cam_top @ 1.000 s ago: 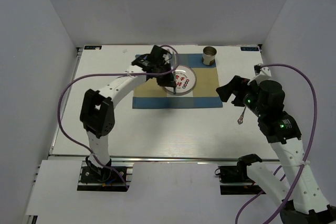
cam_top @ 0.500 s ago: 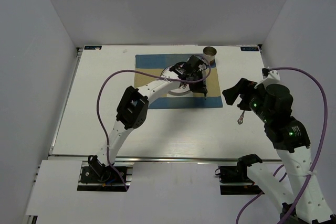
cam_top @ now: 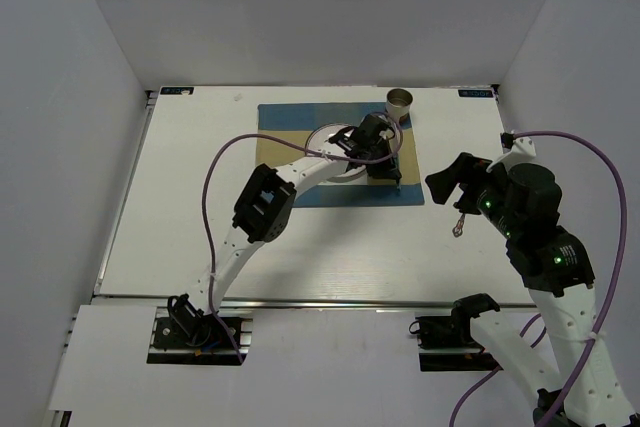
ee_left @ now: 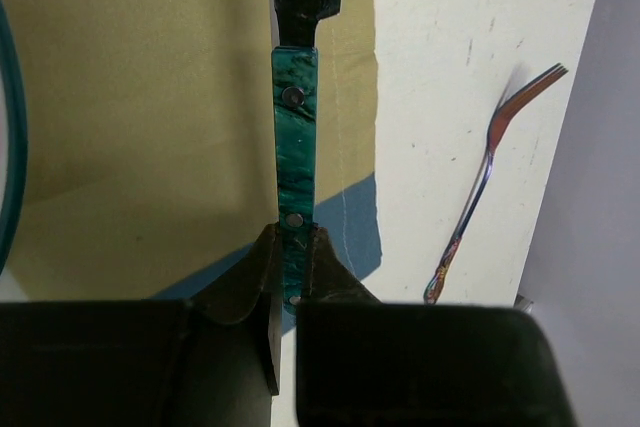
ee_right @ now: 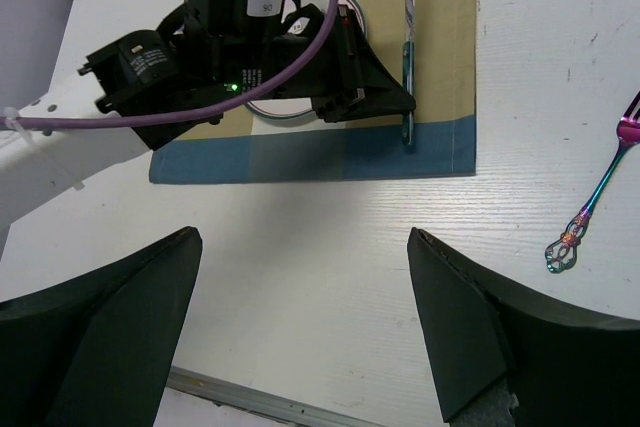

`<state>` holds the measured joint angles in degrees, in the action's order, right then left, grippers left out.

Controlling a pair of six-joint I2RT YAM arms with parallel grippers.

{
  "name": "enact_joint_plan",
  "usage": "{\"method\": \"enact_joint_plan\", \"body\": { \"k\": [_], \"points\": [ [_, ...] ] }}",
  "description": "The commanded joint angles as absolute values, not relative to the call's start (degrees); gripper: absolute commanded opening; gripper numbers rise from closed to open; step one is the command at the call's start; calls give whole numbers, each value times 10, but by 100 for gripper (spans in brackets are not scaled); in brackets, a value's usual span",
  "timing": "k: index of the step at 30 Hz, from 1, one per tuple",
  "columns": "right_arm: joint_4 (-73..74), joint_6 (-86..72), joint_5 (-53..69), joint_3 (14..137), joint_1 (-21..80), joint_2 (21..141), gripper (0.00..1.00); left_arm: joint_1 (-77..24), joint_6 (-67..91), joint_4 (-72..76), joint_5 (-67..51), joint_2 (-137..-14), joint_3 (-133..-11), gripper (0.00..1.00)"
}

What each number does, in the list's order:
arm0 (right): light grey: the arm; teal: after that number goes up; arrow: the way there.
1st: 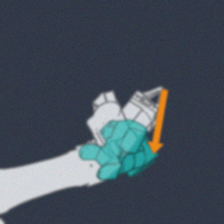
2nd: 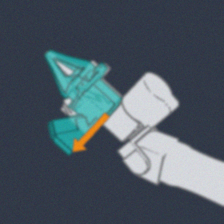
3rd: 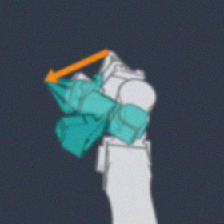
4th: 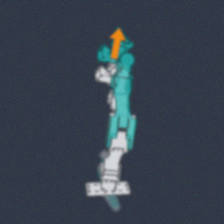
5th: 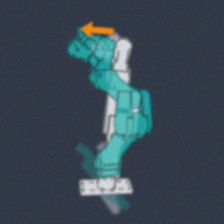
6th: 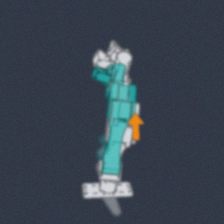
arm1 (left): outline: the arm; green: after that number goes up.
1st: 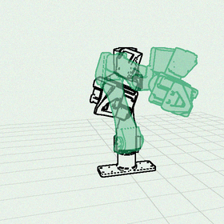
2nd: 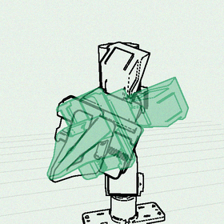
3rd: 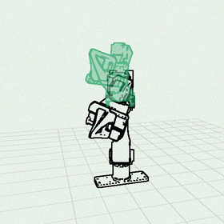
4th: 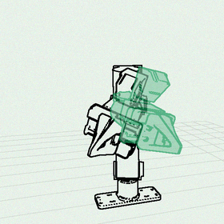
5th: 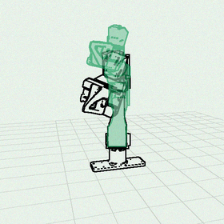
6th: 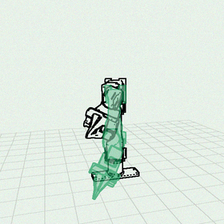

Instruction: Set the dinner table for one person

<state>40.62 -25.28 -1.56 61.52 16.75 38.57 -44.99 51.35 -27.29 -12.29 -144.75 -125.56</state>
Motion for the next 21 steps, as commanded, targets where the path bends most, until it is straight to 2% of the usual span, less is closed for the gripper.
{"method": "enact_joint_plan", "body": {
  "k": [1, 17, 21],
  "points": [
    [406, -244, -16, 624, 166, 380, 89, -451, 516, -232, -147, -1446, -1279, 0],
    [401, -239, -13, 617, 166, 382, 89, -451, 545, -220, -146, -1479, -1282, 0],
    [401, -239, -11, 617, 166, 381, 89, -451, 548, -219, -150, -1487, -1284, 9]
  ]
}}
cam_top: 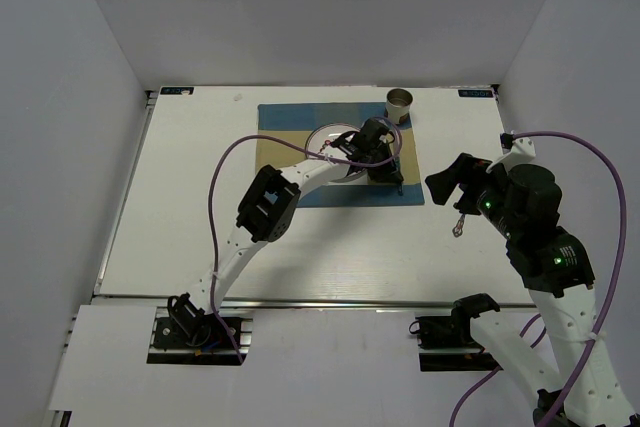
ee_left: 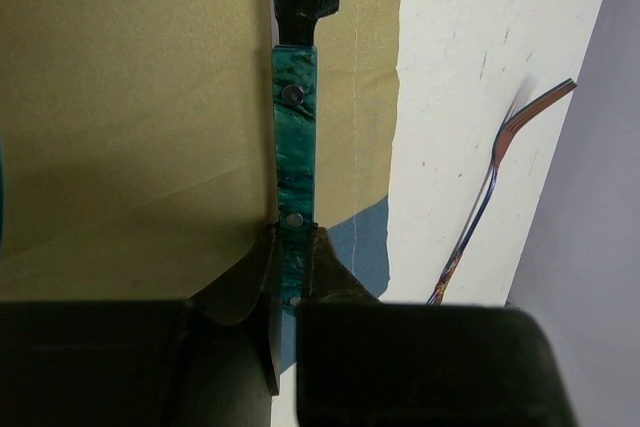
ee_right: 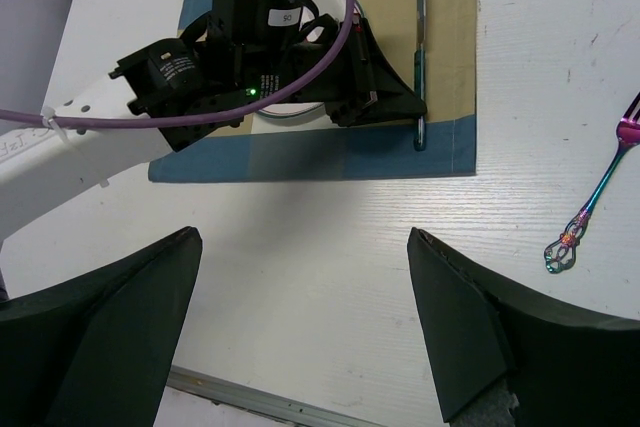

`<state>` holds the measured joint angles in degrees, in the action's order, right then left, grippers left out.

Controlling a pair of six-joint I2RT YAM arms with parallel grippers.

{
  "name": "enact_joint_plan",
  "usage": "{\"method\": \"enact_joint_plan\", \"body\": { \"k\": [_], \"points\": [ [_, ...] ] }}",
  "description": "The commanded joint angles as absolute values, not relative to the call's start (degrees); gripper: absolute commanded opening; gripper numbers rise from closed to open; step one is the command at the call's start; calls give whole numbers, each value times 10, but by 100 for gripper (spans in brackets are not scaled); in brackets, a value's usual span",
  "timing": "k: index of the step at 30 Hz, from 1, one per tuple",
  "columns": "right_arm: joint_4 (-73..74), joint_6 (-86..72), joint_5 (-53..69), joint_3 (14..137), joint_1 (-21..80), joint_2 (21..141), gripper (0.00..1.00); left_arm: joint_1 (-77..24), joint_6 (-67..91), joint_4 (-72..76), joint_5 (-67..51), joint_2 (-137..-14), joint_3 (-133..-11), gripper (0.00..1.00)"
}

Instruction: Set the dinner table for one person

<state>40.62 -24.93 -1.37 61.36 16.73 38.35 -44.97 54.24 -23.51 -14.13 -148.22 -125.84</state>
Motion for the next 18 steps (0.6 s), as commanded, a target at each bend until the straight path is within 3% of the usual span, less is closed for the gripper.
{"method": "enact_joint_plan", "body": {
  "k": [1, 13, 18],
  "points": [
    [401, -238, -11, 618, 168, 382, 89, -451, 547, -219, -152, -1488, -1284, 10],
    [394, -239, -6, 611, 168, 382, 89, -451, 544, -220, -156, -1492, -1285, 33],
    [394, -239, -6, 610, 168, 381, 89, -451, 541, -218, -156, -1491, -1286, 38]
  ]
}}
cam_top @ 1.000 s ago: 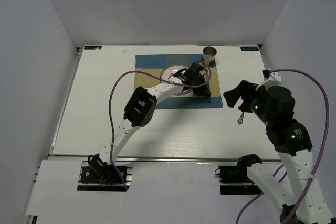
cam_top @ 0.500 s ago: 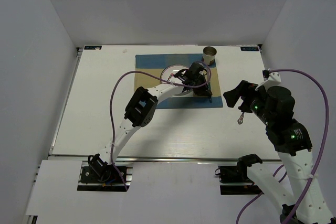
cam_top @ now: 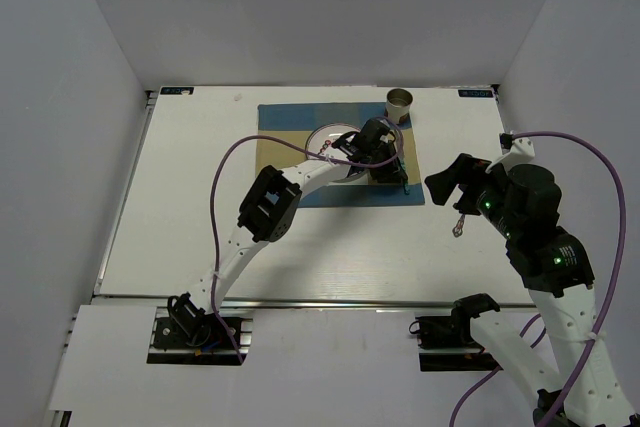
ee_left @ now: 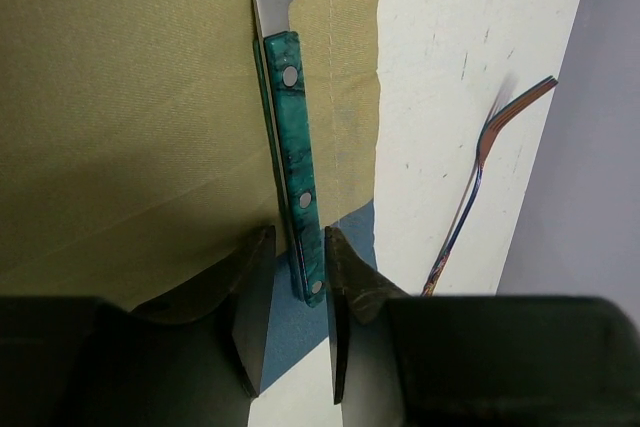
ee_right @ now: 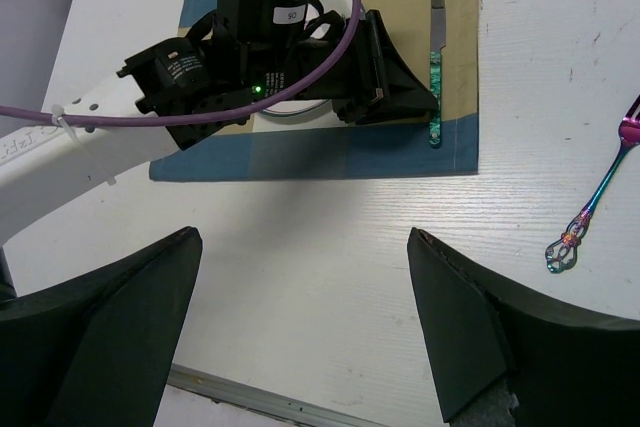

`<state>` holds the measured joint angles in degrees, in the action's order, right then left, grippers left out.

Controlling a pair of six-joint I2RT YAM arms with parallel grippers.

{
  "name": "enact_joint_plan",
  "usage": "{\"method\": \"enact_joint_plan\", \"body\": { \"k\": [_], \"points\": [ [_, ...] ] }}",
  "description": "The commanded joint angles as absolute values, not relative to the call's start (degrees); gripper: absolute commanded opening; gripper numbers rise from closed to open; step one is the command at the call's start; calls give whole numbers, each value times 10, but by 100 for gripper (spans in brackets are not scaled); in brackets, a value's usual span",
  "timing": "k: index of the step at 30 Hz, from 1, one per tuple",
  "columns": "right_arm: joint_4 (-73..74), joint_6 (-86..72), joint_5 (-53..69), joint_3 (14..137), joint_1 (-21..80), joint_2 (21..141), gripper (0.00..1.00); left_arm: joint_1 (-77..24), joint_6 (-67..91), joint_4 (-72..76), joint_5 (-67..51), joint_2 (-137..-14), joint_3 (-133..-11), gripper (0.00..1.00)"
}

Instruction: Set the dinner table for one person

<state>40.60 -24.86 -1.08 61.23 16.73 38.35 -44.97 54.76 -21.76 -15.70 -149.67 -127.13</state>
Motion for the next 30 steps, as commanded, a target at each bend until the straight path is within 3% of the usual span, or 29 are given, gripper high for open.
{"method": "enact_joint_plan", "body": {
  "k": [1, 7, 11, 13, 14, 15, 19, 23, 27, 30],
  "points": [
    [393, -239, -6, 609, 167, 381, 89, -451, 541, -218, -156, -1490, -1286, 38],
    [387, -241, -7, 601, 168, 382, 89, -451, 533, -230, -160, -1479, -1285, 40],
    [374, -261, -46, 575, 165, 387, 89, -456, 505, -274, -135, -1430, -1278, 47],
    [367, -293, -78, 554, 168, 392, 89, -462, 484, -291, -125, -1384, -1267, 55],
    [362, -304, -90, 547, 167, 394, 89, -462, 478, -299, -118, -1364, -1248, 59],
    [349, -315, -104, 539, 166, 396, 89, -468, 465, -303, -104, -1321, -1232, 97],
    [314, -340, -241, 510, 163, 453, 89, -468, 447, -299, -59, -1193, -1115, 98],
    [295, -347, -254, 508, 135, 575, 89, -454, 434, -353, -12, -1086, -1026, 98],
    [294, -345, -298, 504, 84, 675, 89, -441, 437, -462, 147, -978, -928, 98],
    [277, -345, -253, 492, 23, 721, 89, -420, 439, -525, 237, -892, -846, 98]
  ]
}}
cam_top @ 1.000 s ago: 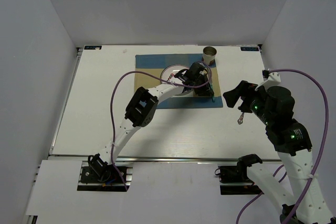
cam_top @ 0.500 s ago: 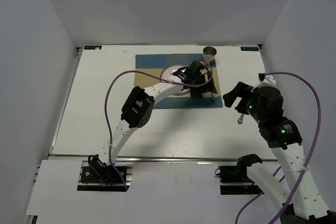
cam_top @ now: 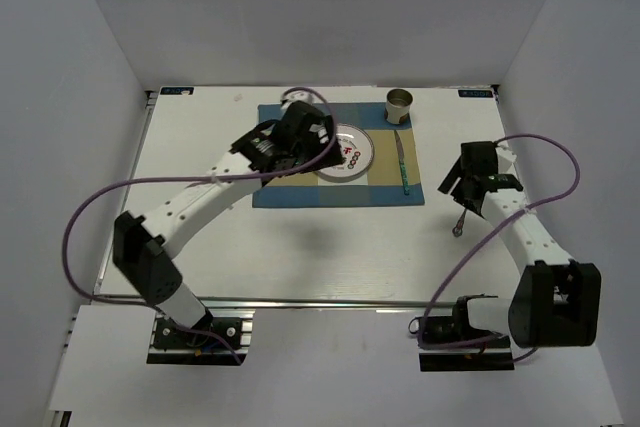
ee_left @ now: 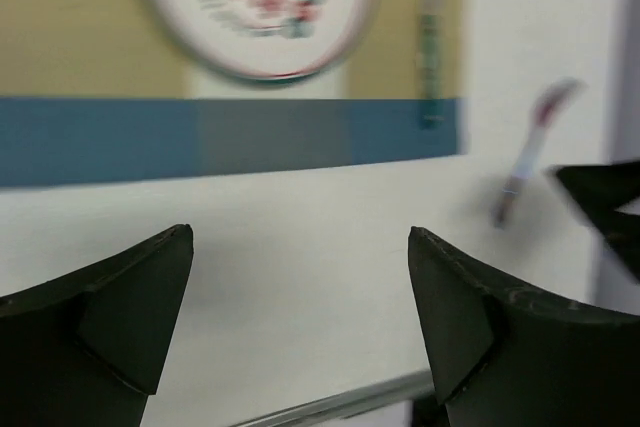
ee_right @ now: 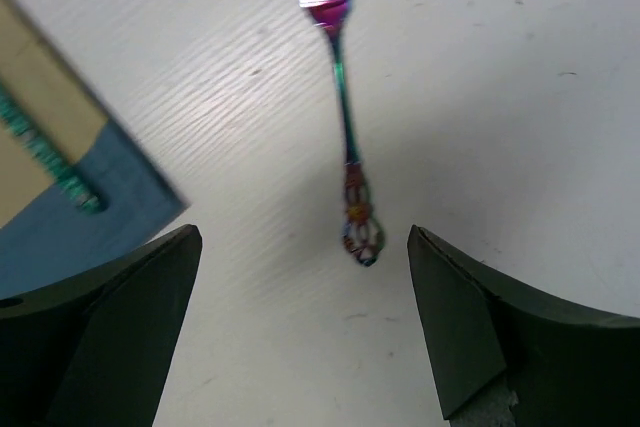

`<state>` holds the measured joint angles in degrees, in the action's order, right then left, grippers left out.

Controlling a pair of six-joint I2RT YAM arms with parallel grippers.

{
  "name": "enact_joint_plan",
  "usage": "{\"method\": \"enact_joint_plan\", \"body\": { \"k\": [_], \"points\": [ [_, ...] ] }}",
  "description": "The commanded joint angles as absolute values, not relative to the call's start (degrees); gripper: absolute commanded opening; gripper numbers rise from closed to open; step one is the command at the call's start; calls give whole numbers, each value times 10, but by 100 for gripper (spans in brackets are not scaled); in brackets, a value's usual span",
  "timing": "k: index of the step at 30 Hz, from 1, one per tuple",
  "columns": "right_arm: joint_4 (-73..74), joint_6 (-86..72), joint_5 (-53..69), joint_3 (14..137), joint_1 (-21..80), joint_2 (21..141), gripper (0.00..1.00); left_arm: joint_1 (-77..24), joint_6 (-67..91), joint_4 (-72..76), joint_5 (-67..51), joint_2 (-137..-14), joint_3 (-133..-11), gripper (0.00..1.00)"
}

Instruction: Set the dinner table for one person

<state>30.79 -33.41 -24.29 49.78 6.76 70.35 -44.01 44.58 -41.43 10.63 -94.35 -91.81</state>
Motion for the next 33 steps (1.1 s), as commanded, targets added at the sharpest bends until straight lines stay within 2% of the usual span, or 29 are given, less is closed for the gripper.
{"method": "enact_joint_plan", "body": {
  "k": [1, 4, 8, 13, 17, 20, 21, 23, 24, 26, 27, 29, 30, 32, 33],
  "points": [
    [272, -347, -245, 488, 13, 732, 89, -415, 438, -534, 261, -869, -824, 98],
    [244, -350, -233, 469, -42, 760, 89, -393, 412, -560, 274, -778, -747, 98],
    [205, -322, -226, 457, -67, 796, 89, -382, 362, -572, 301, -727, -668, 98],
    [183, -318, -201, 460, -79, 828, 89, -370, 342, -563, 350, -720, -594, 98],
    [180, -313, -192, 490, -79, 880, 89, -365, 330, -541, 337, -712, -584, 98],
    [196, -309, -200, 522, -79, 921, 85, -365, 320, -532, 320, -706, -575, 98],
    [205, -309, -197, 528, -79, 931, 76, -365, 316, -525, 307, -700, -574, 98],
    [203, -307, -182, 529, -77, 947, 67, -365, 315, -525, 305, -696, -574, 98],
    [202, -307, -178, 529, -78, 954, 59, -365, 312, -521, 302, -690, -572, 98],
    [200, -295, -168, 529, -77, 961, 53, -365, 309, -519, 297, -686, -570, 98],
    [200, -290, -161, 529, -77, 965, 42, -370, 308, -518, 294, -683, -570, 98],
    [197, -283, -146, 526, -76, 973, 28, -370, 307, -516, 292, -682, -570, 98],
    [197, -281, -143, 524, -76, 976, 7, -370, 306, -517, 290, -683, -570, 98],
    [193, -281, -136, 517, -76, 977, 6, -370, 306, -516, 289, -682, -570, 98],
    [192, -281, -136, 515, -76, 976, 0, -370, 306, -517, 290, -683, -570, 98]
  ]
}}
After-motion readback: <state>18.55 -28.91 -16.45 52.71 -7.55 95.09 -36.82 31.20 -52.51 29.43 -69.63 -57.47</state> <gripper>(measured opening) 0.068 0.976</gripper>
